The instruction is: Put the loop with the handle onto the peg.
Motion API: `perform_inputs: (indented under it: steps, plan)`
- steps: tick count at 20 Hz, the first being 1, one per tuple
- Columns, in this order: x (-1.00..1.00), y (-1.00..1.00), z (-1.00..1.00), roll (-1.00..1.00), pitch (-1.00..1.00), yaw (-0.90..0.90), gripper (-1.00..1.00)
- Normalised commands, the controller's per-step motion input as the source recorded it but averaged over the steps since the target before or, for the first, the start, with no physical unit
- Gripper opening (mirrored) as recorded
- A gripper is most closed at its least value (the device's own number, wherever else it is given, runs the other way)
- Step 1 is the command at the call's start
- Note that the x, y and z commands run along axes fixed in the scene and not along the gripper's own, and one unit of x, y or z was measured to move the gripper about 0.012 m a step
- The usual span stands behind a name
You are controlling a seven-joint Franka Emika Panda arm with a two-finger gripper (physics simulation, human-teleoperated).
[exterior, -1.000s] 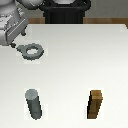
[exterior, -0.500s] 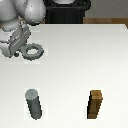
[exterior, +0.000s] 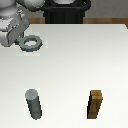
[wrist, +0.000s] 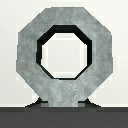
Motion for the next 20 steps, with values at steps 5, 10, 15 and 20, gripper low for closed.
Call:
perform_inputs:
  steps: [5, 10, 15, 20]
  plan:
    - [0.0, -0.44, 0.4, 0.0, 0.0, 0.0, -1.0]
    - [0.4, -0.2, 0.0, 0.0, 0.0, 0.0, -1.0]
    - [1.0, 0.0, 0.0, 0.0, 0.0, 0.0, -1.0]
    - [1.0, 0.0, 0.0, 0.0, 0.0, 0.0, -1.0]
